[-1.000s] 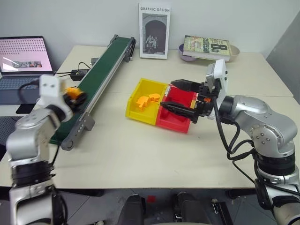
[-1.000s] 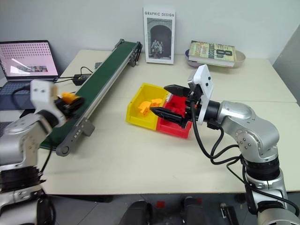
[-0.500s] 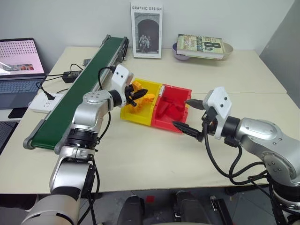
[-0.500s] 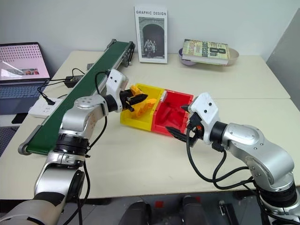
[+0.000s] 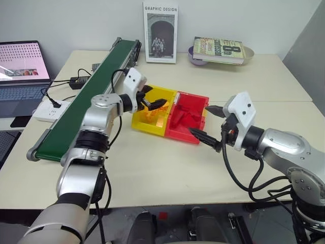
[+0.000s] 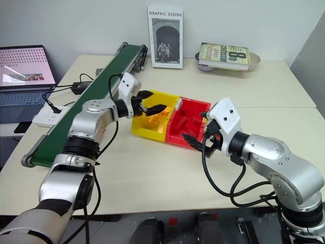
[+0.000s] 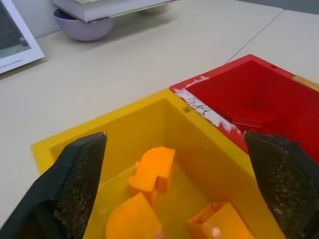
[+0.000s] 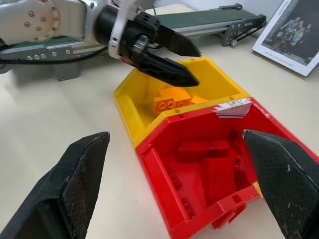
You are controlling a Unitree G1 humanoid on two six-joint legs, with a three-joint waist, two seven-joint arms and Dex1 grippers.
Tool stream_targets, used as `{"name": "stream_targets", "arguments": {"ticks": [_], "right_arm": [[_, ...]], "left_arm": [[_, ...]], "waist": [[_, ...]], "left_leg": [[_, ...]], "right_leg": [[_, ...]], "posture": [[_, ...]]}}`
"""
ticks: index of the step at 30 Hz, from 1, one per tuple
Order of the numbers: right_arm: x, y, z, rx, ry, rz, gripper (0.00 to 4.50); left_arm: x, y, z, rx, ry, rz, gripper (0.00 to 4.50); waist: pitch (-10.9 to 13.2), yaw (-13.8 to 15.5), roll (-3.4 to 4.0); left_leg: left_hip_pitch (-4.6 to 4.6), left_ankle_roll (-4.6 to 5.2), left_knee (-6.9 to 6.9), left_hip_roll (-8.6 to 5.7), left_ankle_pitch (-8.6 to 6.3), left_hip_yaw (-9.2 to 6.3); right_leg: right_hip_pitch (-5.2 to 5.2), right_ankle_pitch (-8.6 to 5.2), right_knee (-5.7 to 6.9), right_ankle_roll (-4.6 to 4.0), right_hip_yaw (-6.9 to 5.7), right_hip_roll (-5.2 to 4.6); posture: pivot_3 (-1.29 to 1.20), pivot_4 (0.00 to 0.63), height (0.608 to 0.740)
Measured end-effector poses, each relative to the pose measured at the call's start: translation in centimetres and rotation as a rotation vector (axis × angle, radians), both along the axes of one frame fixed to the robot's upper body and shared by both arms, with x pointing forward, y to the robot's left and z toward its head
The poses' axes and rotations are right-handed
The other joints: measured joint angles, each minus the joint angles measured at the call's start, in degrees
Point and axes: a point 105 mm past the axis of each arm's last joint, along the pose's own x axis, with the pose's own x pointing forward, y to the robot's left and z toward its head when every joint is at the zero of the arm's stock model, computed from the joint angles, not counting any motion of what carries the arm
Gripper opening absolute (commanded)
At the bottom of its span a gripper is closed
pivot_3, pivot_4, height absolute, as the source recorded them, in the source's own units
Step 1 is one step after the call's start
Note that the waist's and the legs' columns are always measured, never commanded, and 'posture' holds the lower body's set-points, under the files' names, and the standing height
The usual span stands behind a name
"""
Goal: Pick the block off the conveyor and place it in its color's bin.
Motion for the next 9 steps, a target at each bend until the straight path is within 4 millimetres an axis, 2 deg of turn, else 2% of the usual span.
{"name": "stream_targets", "arguments": {"ticks": [3,9], "right_arm": [[1.1,-1.4,0.9,0.0,-0.005,-0.009,4.5],[2.0,-2.8,0.9,-0.03,0.053,0.088,4.5]], "left_arm": [[-1.4,3.3,1.0,0.074,-0.014,0.023,4.48],[-5.6,5.8,0.2,0.164,0.065,-0.038,4.48]], "waist": [[0.0,-0.38,0.01],[0.01,-0.41,0.02]], "left_leg": [[0.07,0.0,-0.05,0.06,0.0,-0.09],[0.03,0.0,-0.05,0.08,0.0,-0.02]], "right_leg": [[0.05,-0.02,0.05,-0.02,-0.08,0.0],[0.04,-0.02,-0.01,-0.02,-0.03,-0.13]], "posture": [[0.0,0.15,0.74],[0.0,0.15,0.74]]}}
